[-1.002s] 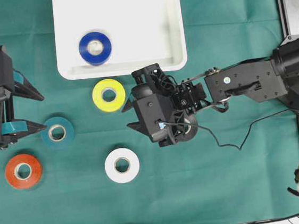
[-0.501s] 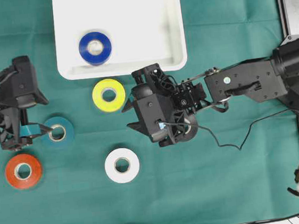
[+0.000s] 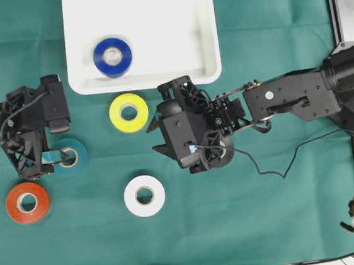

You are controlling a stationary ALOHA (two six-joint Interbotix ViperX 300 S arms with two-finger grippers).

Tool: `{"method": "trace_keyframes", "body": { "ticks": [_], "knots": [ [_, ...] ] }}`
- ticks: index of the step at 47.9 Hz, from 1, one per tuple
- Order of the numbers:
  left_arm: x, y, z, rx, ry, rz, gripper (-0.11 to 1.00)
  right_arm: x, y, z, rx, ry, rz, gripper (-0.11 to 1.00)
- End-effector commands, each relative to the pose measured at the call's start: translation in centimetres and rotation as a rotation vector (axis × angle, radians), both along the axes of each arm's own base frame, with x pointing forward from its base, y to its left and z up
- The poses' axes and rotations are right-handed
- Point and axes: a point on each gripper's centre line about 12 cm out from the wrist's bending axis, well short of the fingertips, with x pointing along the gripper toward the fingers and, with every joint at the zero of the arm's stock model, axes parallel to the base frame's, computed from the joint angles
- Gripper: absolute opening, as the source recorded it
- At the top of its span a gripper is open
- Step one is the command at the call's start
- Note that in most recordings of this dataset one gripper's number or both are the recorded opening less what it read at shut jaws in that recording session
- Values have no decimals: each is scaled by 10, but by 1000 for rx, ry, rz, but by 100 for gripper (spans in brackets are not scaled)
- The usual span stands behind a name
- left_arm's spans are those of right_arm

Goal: Put the tape alternately from left to right into the white case.
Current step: 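Move the left gripper over the teal roll and lower into its hole, then close the left gripper on the teal roll and carry it to the tray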

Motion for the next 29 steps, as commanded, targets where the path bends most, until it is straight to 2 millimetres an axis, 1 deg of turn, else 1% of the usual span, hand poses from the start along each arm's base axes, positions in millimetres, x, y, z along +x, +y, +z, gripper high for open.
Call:
{"method": "trace_keyframes", "body": {
  "ticks": [1,12,21,24,29],
  "knots": [
    [6,-4,4,-2,-4,-10,62,1,2,15,8,-44,5,50],
    [7,-8,-5,5,44,-21,62,1,2,15,10,-45,4,50],
    [10,-8,-4,6,38,-24,58,2,1,15,12,-50,4,50],
    [10,-8,-5,6,43,-24,52,2,1,14,11,-47,4,50],
    [9,-8,-5,7,44,-26,27,2,2,13,11,-44,5,50]
  ]
}}
